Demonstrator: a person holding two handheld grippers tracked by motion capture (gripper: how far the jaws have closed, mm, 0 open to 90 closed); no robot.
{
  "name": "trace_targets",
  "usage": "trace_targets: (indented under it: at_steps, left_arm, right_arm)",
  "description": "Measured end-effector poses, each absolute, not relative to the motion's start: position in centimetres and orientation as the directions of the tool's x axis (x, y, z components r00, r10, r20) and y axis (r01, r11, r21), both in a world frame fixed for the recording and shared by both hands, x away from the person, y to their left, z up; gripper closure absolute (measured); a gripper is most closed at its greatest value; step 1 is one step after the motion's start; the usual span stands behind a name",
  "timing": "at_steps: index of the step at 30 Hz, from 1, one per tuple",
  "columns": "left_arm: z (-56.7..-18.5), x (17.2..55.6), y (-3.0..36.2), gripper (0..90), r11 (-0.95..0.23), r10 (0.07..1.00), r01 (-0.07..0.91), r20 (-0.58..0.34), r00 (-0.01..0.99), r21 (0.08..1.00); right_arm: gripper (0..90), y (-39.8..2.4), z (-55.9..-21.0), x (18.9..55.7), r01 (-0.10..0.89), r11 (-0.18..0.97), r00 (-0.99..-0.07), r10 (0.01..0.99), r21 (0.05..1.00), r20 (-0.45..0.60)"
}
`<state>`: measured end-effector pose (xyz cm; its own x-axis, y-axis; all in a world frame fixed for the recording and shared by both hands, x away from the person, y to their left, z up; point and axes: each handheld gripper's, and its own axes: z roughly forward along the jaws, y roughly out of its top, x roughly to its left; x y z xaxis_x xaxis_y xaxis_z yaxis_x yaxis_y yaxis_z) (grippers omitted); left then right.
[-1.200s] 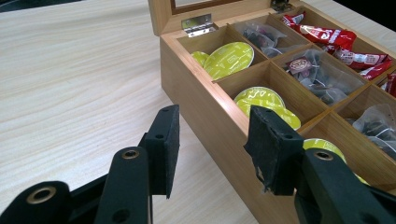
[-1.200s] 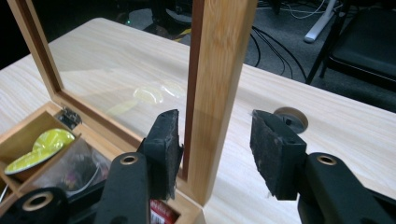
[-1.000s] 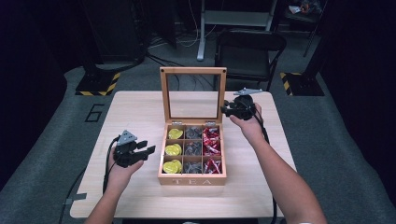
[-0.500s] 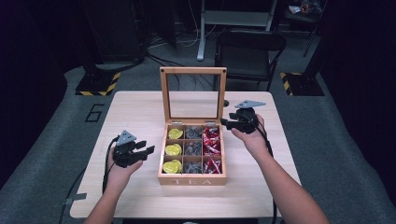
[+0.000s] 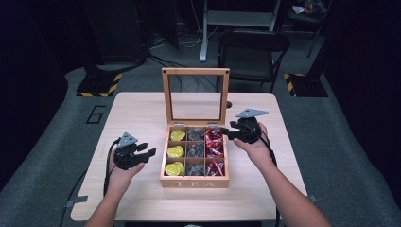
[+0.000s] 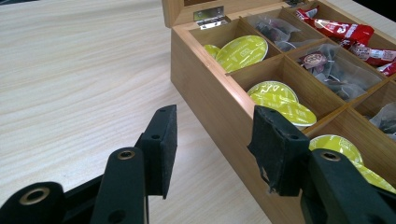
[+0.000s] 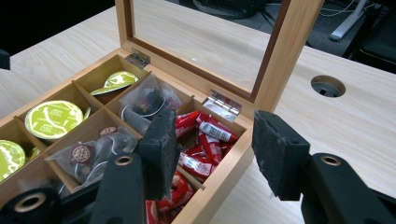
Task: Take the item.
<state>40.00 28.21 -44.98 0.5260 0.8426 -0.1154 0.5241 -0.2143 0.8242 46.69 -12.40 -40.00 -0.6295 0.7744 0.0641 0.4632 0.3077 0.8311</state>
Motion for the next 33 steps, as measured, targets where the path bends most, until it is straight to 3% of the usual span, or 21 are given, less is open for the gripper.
trace_targets:
  at_steps: [21,33]
  left_arm:
    - [-45.2,40.1,28.3,49.7,-0.207,0.849,0.530,-0.119,0.514,0.822]
    - [-45.2,40.1,28.3,49.8,-0.210,0.849,0.530,-0.116,0.516,0.822]
  right_arm:
    - [51.4,-12.8,-40.6,42.3,0.414,0.356,-0.662,0.750,0.838,0.008]
    - [55.4,-12.3,-42.3,39.9,0.440,0.381,-0.696,0.717,0.813,0.040]
